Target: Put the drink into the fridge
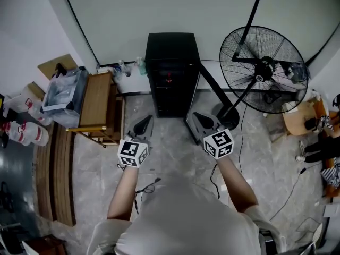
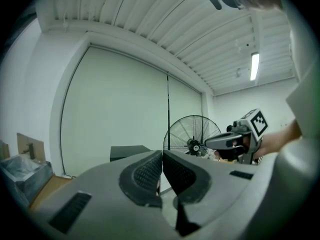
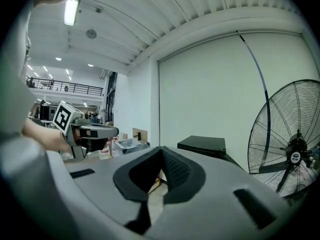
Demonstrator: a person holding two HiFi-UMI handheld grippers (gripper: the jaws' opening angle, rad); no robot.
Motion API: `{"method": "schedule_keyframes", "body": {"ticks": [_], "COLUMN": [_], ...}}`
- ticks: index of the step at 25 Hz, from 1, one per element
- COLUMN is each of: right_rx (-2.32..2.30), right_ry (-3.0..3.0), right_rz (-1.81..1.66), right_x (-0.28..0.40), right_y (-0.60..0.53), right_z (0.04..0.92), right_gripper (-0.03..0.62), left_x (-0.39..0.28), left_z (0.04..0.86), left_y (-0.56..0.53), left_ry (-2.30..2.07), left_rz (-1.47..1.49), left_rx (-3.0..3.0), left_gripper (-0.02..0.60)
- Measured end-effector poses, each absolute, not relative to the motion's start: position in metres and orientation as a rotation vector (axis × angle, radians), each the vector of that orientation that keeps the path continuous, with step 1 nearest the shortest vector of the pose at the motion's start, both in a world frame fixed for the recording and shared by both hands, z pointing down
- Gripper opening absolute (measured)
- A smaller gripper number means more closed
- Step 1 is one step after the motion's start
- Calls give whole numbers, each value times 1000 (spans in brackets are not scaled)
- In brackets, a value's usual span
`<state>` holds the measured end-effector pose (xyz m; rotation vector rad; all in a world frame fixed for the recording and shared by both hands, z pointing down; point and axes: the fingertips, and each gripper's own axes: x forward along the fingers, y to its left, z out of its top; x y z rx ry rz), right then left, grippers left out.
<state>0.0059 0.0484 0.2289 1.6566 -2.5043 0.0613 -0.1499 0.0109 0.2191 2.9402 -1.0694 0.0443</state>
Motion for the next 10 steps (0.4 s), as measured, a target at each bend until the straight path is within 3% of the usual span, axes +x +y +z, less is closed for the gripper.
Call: {"method": "schedule_keyframes", "body": {"ticks": [10], "right_rx": [1656], "right_ry": [-2503], "right_rz": [53], "right_x": [6], "right_y": [40], "right_z": [226], "right_gripper": [-2], "left_x": [-148], "left_z": [228], "left_y": [7], "left_ry": [-1063], "left_rz": [55], "left_rx": [2917], "left_gripper": [9]}}
